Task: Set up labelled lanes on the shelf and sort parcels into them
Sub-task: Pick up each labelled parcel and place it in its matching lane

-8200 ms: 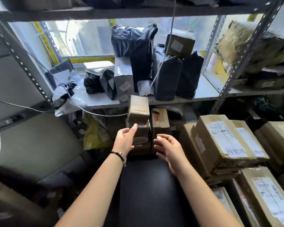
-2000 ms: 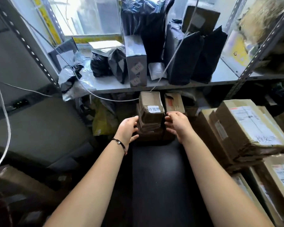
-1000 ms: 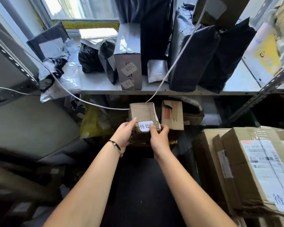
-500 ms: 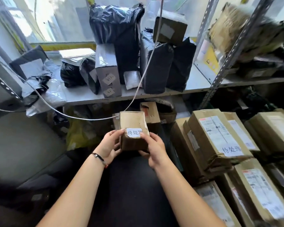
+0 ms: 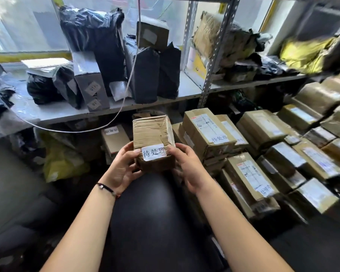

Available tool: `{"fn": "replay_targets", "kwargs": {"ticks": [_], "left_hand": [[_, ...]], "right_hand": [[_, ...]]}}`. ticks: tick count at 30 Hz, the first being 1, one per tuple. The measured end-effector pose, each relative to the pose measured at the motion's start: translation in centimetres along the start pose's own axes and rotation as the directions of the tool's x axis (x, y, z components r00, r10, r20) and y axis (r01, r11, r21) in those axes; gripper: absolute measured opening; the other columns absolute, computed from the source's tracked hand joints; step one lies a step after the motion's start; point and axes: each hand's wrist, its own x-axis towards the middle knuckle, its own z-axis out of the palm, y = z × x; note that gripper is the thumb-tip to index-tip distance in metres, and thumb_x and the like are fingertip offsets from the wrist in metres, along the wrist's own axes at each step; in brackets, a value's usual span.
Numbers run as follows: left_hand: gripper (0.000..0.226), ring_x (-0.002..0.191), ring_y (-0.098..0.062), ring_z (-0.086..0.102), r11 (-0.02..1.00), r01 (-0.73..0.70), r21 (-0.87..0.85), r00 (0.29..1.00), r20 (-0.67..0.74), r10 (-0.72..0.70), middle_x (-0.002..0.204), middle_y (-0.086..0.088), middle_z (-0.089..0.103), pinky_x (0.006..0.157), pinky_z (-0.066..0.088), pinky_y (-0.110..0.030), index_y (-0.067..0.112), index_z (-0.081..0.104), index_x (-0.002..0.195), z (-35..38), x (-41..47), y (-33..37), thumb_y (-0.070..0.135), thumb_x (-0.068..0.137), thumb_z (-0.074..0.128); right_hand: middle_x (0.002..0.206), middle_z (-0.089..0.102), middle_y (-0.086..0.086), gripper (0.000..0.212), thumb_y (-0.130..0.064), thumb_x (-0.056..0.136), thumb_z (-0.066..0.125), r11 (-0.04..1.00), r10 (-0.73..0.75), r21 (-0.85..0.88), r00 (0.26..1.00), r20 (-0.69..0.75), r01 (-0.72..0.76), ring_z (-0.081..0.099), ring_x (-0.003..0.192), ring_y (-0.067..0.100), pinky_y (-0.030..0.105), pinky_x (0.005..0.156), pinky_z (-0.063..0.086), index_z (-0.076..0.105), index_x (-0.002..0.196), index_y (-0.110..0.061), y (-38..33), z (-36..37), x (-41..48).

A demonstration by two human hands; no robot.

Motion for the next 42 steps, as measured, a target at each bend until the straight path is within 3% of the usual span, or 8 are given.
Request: {"fn": "replay_targets", "kwargs": {"ticks": [3, 6, 15, 24, 30, 34, 39, 42], "left_hand": [[0.079, 0.085, -0.012, 0.068, 1.0, -0.014, 0.014, 0.999, 0.044, 0.013, 0.116, 0.001, 0.07, 0.076, 0.054, -0.033, 0.029, 0.054, 0.137, 2.5, -0.8, -0.9, 0.037, 0.061, 0.075], [0.082, 0.096, -0.019, 0.064, 0.999, -0.026, 0.027, 0.998, 0.058, 0.024, 0.123, -0.002, 0.068, 0.083, 0.052, -0.041, 0.03, 0.05, 0.14, 4.7, -1.3, -1.9, 0.036, 0.063, 0.076], [0.09, 0.113, -0.026, 0.06, 0.995, -0.09, 0.037, 0.996, -0.007, 0.09, 0.135, -0.005, 0.062, 0.092, 0.047, -0.048, 0.032, 0.036, 0.148, 13.4, -4.4, -7.9, 0.031, 0.067, 0.075], [0.073, 0.089, -0.011, 0.068, 0.998, -0.039, 0.055, 0.983, -0.176, 0.048, 0.112, 0.002, 0.072, 0.07, 0.055, -0.024, 0.026, 0.058, 0.13, 21.4, -8.2, -13.9, 0.04, 0.061, 0.077], [0.062, 0.087, -0.015, 0.065, 0.99, 0.076, 0.117, 0.966, -0.256, -0.043, 0.106, 0.003, 0.07, 0.081, 0.051, -0.034, 0.025, 0.057, 0.131, 23.4, -8.9, -16.6, 0.043, 0.073, 0.067], [0.07, 0.088, -0.016, 0.067, 0.987, 0.106, 0.124, 0.969, -0.235, -0.074, 0.106, 0.002, 0.072, 0.079, 0.055, -0.037, 0.026, 0.057, 0.132, 23.6, -9.2, -18.0, 0.041, 0.066, 0.075], [0.067, 0.089, -0.02, 0.069, 0.992, 0.11, 0.064, 0.971, -0.219, -0.094, 0.108, -0.001, 0.072, 0.073, 0.058, -0.037, 0.023, 0.057, 0.133, 23.5, -9.7, -19.2, 0.038, 0.07, 0.074], [0.067, 0.092, -0.019, 0.069, 0.986, 0.143, 0.089, 0.974, -0.192, -0.124, 0.112, -0.002, 0.072, 0.075, 0.057, -0.036, 0.023, 0.058, 0.134, 22.9, -9.9, -19.8, 0.042, 0.071, 0.074]], "right_hand": [[0.119, 0.072, 0.002, 0.036, -0.031, 0.093, 0.07, 0.999, -0.008, 0.032, 0.999, 0.037, 0.006, 0.069, 0.096, 0.009, 0.032, 0.085, 0.054, 0.057, 0.126, -0.022, -1.0, -3.6, -1.5], [0.122, 0.073, 0.005, 0.041, -0.035, 0.092, 0.07, 1.0, -0.031, 0.007, 0.997, 0.066, 0.031, 0.069, 0.101, 0.014, 0.038, 0.088, 0.054, 0.058, 0.129, -0.023, -1.7, -7.2, -2.4], [0.11, 0.076, -0.001, 0.054, -0.048, 0.084, 0.074, 0.997, 0.018, -0.079, 0.961, 0.276, 0.004, 0.072, 0.087, 0.011, 0.031, 0.068, 0.054, 0.06, 0.132, -0.026, -1.8, -17.9, -3.8], [0.119, 0.073, 0.004, 0.04, -0.037, 0.088, 0.075, 0.988, 0.134, -0.119, 0.926, 0.354, -0.097, 0.068, 0.097, 0.018, 0.031, 0.063, 0.056, 0.065, 0.124, -0.023, 0.7, -25.3, -6.2], [0.123, 0.071, 0.003, 0.05, -0.041, 0.082, 0.08, 0.978, 0.202, -0.126, 0.917, 0.345, -0.168, 0.07, 0.105, 0.023, 0.037, 0.071, 0.058, 0.061, 0.126, -0.025, 2.8, -28.2, -7.2], [0.116, 0.072, -0.001, 0.054, -0.047, 0.083, 0.077, 0.967, 0.251, -0.133, 0.911, 0.326, -0.219, 0.071, 0.089, 0.017, 0.031, 0.059, 0.056, 0.059, 0.128, -0.023, 3.5, -29.5, -7.8], [0.091, 0.076, -0.004, 0.036, -0.045, 0.087, 0.072, 0.945, 0.316, -0.191, 0.889, 0.332, -0.264, 0.068, 0.081, 0.015, 0.037, 0.074, 0.053, 0.065, 0.114, -0.021, 3.1, -30.1, -9.1], [0.092, 0.077, -0.001, 0.041, -0.044, 0.088, 0.072, 0.92, 0.381, -0.226, 0.863, 0.331, -0.319, 0.071, 0.077, 0.014, 0.037, 0.072, 0.058, 0.062, 0.121, -0.021, 3.5, -30.2, -10.0]]}}
